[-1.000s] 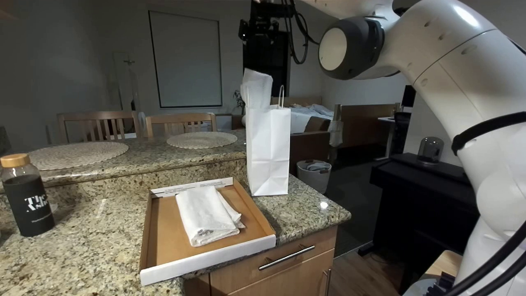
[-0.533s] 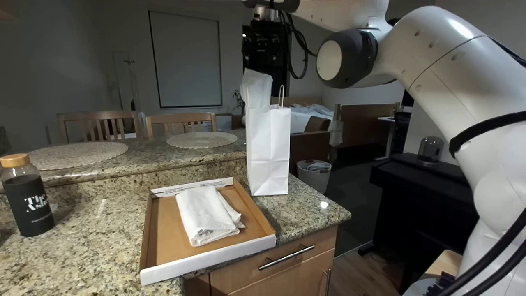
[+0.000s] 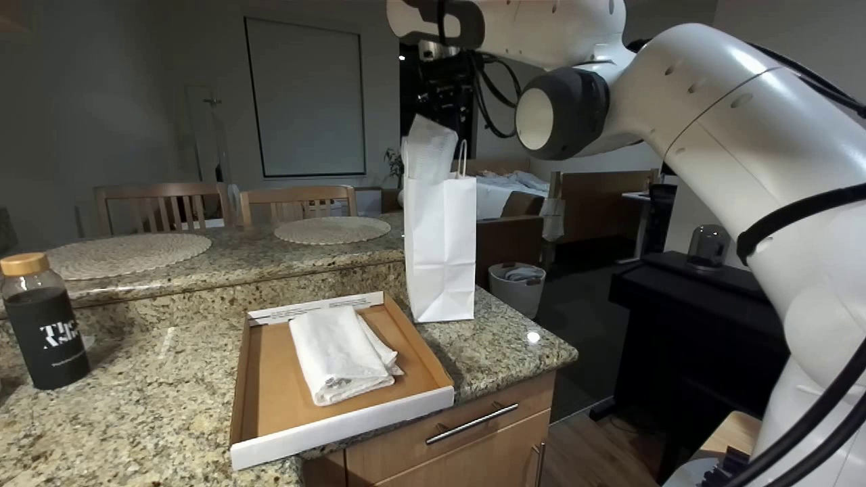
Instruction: Place one white towel in the white bag
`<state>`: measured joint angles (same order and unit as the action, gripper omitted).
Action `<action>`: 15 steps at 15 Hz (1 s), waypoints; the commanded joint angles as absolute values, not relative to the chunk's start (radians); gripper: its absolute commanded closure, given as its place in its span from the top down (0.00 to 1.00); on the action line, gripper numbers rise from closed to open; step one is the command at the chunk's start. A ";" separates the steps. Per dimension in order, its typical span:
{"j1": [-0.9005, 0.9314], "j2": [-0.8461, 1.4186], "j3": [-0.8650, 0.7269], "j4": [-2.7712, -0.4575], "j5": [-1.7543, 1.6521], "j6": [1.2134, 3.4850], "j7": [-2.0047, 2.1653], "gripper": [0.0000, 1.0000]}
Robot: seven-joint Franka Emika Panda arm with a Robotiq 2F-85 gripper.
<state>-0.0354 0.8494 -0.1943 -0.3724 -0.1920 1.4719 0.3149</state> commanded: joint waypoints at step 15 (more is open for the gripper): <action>0.132 0.784 -0.233 -0.359 -0.379 0.969 0.052 0.06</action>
